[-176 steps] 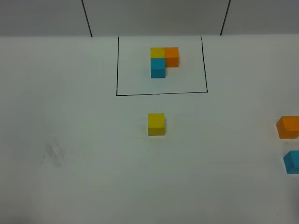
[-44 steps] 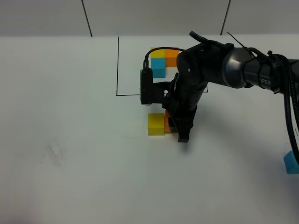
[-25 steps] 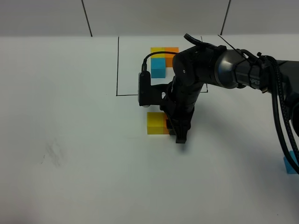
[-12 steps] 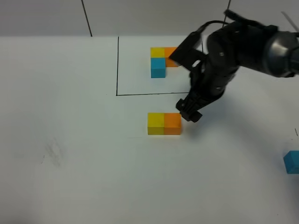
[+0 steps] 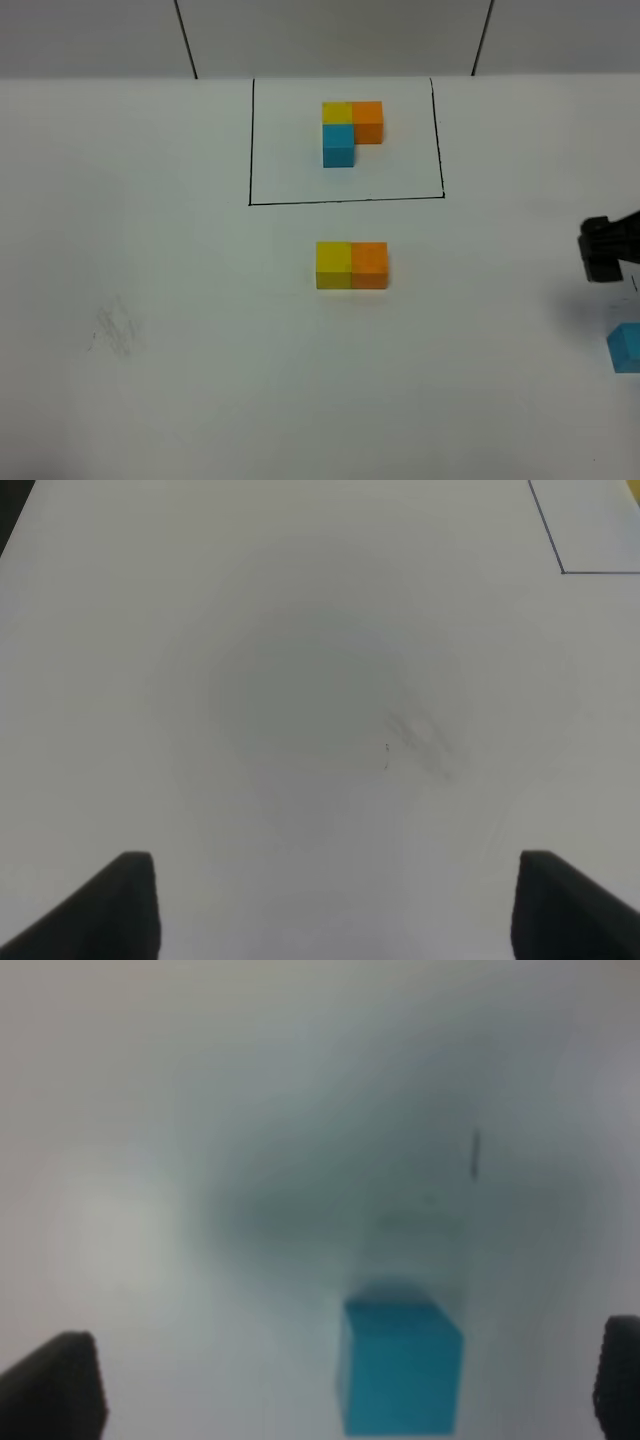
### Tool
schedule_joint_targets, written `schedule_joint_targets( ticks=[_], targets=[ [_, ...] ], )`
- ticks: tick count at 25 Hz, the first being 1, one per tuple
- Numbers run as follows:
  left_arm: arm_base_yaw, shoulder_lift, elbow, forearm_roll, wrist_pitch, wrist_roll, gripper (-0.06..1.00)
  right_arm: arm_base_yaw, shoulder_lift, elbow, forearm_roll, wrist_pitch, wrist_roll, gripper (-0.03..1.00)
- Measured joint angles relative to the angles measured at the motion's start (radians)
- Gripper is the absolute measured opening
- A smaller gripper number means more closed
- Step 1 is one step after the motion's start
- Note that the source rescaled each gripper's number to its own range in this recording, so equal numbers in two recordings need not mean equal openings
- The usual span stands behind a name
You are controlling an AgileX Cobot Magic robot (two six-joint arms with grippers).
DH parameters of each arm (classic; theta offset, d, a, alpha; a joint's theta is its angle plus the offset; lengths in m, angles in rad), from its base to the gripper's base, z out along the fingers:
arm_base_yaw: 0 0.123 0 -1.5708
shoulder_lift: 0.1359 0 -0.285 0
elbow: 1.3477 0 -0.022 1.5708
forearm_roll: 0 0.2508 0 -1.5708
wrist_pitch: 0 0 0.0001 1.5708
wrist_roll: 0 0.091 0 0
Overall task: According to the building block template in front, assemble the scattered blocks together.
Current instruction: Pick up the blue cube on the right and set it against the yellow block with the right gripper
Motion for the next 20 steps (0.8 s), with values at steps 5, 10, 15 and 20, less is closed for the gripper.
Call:
schedule_joint_targets(
  ticks=[5,10,15,20],
  targets=[
    [0.0,0.0,0.0,0.0,0.0,0.0,0.53,-0.052,-0.003,0.076,-0.007,-0.042,0.002,1.0],
    [0.0,0.0,0.0,0.0,0.0,0.0,0.53,-0.08,-0.004,0.178,-0.007,-0.174,0.004,1.0],
    [0.0,0.0,0.0,0.0,0.0,0.0,0.53,-0.106,0.009,0.242,-0.006,-0.271,0.004,0.99],
    [0.0,0.0,0.0,0.0,0.0,0.0,0.53,-0.111,0.112,0.247,-0.006,-0.317,0.004,0.98]
  ],
)
